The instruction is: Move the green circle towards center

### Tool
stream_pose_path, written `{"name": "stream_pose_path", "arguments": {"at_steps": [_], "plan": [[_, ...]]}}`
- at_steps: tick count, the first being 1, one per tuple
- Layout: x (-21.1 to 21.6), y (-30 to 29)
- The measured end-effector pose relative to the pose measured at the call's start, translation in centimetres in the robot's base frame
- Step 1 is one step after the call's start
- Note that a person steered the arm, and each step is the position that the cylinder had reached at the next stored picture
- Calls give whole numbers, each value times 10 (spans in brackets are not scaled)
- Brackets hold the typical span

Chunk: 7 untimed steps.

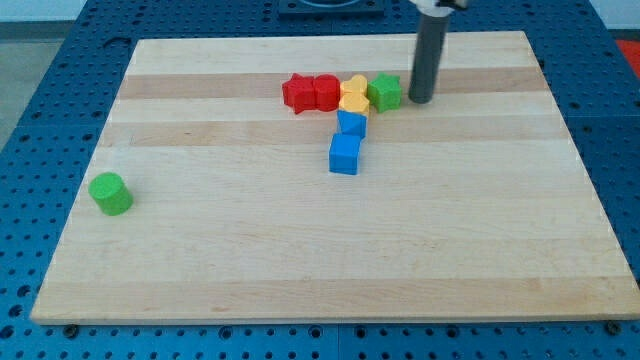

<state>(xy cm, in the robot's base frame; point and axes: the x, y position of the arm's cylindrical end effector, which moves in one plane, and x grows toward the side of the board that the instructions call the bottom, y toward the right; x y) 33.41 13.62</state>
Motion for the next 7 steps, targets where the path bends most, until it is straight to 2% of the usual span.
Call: {"name": "stream_pose_path", "arguments": {"at_steps": [1, 2, 3, 4, 7], "plan": [[31, 47], [85, 60], [145, 27], [172, -62], [203, -361]]}}
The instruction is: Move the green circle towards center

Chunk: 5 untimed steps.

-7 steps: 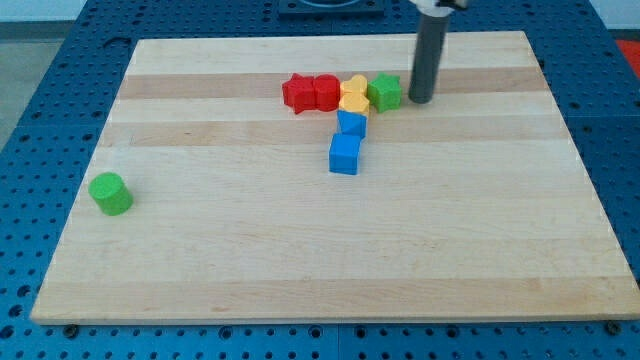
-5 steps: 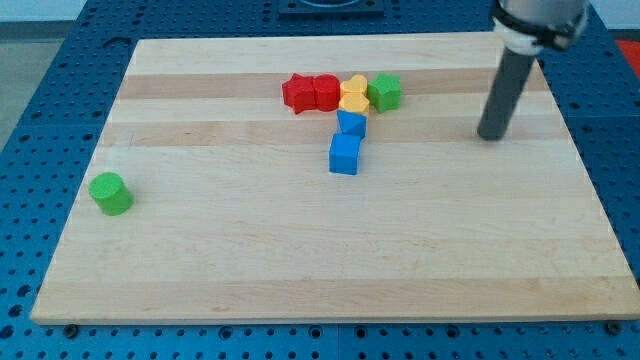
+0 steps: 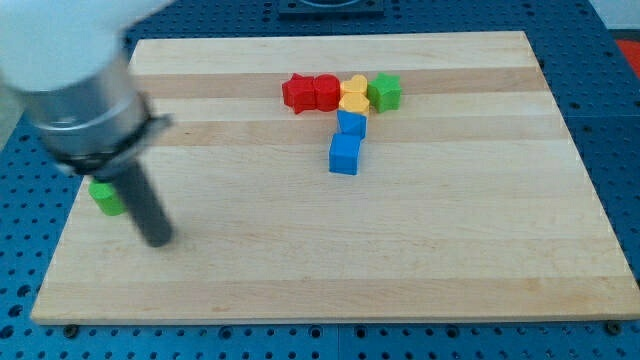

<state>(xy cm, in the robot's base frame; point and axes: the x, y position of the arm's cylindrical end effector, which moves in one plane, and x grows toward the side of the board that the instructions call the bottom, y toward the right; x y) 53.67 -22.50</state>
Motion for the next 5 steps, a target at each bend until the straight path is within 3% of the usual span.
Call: {"name": "stream_pose_path", "arguments": {"at_steps": [1, 3, 4, 5], "plan": [[-11, -76], [-33, -80], [-79, -80], [-99, -72]]}}
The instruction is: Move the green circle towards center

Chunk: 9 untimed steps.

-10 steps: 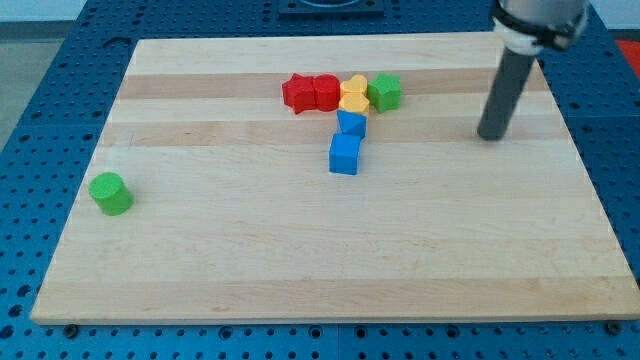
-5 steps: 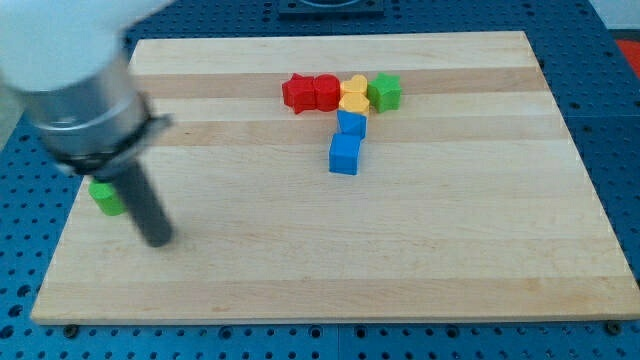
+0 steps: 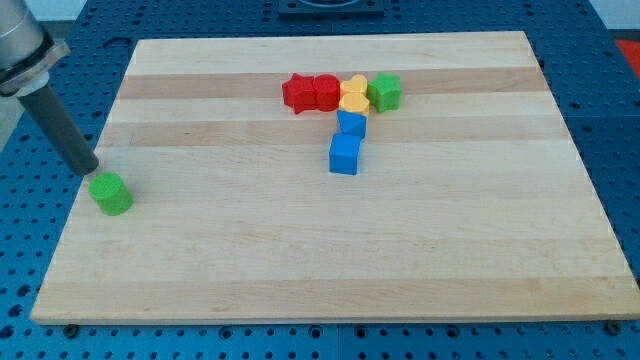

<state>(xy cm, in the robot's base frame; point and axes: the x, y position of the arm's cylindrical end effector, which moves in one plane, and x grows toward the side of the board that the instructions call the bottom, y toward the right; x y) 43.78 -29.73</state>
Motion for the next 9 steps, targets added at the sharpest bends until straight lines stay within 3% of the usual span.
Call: {"name": "stream_pose_path", "arguments": {"at_steps": [4, 6, 7, 9], "plan": [[83, 100], [86, 42], [109, 52], [111, 187]]}}
